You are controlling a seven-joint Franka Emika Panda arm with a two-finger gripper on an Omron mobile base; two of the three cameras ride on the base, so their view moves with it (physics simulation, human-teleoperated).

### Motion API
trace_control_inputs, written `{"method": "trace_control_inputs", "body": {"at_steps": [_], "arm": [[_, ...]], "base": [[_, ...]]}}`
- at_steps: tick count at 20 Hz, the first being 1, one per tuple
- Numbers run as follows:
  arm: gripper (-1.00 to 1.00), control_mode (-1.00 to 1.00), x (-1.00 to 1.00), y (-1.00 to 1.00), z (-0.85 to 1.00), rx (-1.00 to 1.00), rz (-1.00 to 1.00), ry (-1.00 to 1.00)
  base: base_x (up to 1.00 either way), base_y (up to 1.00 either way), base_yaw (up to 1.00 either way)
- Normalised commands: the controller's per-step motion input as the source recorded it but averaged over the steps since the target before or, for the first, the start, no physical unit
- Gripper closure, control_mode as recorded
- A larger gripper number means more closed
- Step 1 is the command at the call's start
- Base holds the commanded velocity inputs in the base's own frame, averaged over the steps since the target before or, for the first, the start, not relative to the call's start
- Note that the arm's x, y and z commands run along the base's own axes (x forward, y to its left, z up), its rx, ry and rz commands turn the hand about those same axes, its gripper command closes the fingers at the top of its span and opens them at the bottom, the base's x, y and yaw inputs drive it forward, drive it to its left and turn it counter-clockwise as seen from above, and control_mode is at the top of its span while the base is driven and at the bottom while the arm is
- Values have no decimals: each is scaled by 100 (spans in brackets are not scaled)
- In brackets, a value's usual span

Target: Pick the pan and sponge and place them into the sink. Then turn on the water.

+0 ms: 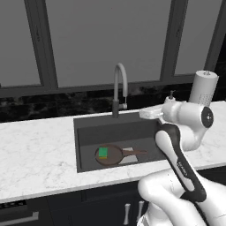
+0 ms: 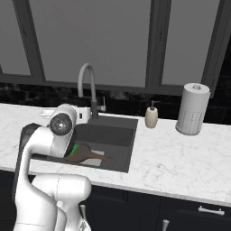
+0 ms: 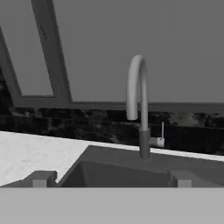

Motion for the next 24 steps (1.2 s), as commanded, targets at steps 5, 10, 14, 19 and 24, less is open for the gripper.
{"method": "trace_control_inputs", "body": {"at_steps": [5,10,14,19,24], "arm": [[-100,-100,6,-61,-1,0,15,-44],[-100,-100,39,-50,0,1,9,-17],[-100,-100,55,-3,-6,0,2,-3],[-100,-100,63,0,-6,0,0,0],[-100,-100,47,0,-23,2,0,0]], "base": [[0,0,0],[0,0,0],[0,0,0],[0,0,0],[0,0,0]]}}
